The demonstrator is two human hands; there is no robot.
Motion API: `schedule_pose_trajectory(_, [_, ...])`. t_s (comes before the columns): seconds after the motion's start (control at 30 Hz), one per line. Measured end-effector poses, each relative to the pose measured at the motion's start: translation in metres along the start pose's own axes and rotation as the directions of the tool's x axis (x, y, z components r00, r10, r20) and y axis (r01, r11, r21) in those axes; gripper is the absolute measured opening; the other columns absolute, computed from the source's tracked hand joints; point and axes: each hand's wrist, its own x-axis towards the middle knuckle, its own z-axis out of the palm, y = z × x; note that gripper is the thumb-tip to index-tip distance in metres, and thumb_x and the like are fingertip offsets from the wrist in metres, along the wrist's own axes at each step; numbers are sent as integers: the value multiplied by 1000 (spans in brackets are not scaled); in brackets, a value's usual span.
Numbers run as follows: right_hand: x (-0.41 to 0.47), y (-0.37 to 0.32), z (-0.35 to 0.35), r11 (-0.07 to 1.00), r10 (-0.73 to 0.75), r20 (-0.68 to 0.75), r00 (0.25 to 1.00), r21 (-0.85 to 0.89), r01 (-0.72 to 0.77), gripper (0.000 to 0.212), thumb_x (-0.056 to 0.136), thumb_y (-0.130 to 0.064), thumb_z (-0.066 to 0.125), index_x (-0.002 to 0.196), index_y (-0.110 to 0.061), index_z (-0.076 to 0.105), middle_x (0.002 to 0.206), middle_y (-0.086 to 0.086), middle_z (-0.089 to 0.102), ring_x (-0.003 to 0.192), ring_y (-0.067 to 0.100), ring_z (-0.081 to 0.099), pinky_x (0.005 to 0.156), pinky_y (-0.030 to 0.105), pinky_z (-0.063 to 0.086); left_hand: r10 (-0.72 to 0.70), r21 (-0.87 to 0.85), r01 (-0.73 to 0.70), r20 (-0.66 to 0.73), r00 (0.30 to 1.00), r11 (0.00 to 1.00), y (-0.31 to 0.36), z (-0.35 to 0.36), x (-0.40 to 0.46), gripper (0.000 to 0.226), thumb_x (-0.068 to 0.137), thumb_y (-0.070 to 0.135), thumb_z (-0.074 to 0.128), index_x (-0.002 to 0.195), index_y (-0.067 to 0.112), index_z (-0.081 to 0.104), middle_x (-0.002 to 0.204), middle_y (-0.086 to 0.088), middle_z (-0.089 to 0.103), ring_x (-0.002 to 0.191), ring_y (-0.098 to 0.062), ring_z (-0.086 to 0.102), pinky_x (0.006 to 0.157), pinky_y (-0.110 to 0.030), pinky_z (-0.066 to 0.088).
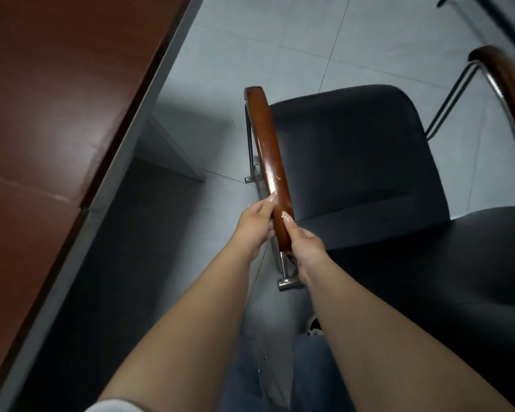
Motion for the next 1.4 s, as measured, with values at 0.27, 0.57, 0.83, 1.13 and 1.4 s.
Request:
schedule_pose_trajectory(0.27, [-27, 53, -88, 966, 57, 100, 993, -255, -30, 50, 85, -46, 60, 121, -10, 60, 110, 2, 63, 98, 17, 57, 93, 27, 42, -45, -125, 38, -58, 997, 991, -82, 46, -67, 27, 96, 35, 45, 101, 13, 61, 84, -6, 63, 67, -11, 59, 62, -17, 49])
schedule_pose_trajectory(0.57, [-32, 97, -120, 910, 90, 92, 992, -412, -45, 51, 85, -47, 60, 120, -10, 60, 113, 6, 64, 104, 20, 58, 95, 31, 43, -134, -175, 137, 28, 991, 975, -136, 45, -96, 55, 98, 30, 43, 131, -13, 36, 109, -29, 46, 108, -43, 43, 106, -43, 32])
schedule_pose_trajectory(0.83, [-7, 82, -103, 925, 45, 114, 993, -381, 2, 70, 74, -66, 58, 113, -9, 63, 109, 8, 68, 96, 19, 65, 94, 35, 49, -13, -264, 5, -29, 999, 965, -93, 22, -46, 36, 90, 40, 56, 111, 11, 58, 107, -4, 67, 91, -16, 66, 93, -31, 51])
schedule_pose_trajectory(1.13, [-12, 103, -93, 880, -52, 93, 994, -466, 89, 50, 82, -58, 56, 85, -10, 65, 102, 17, 70, 98, 29, 66, 91, 36, 51, 27, -244, -48, -86, 996, 969, -114, 17, -45, 29, 89, 39, 58, 95, 11, 58, 100, -9, 68, 90, -20, 66, 86, -30, 53])
schedule_pose_trajectory(1.4, [-43, 146, -118, 809, -30, 152, 988, -577, 113, 58, 86, -56, 51, 103, -2, 64, 106, 20, 68, 78, 20, 62, 67, 22, 47, -14, -339, -18, -94, 996, 941, -175, 11, -94, 26, 91, 38, 55, 93, 13, 59, 97, -9, 68, 84, -17, 67, 88, -31, 53])
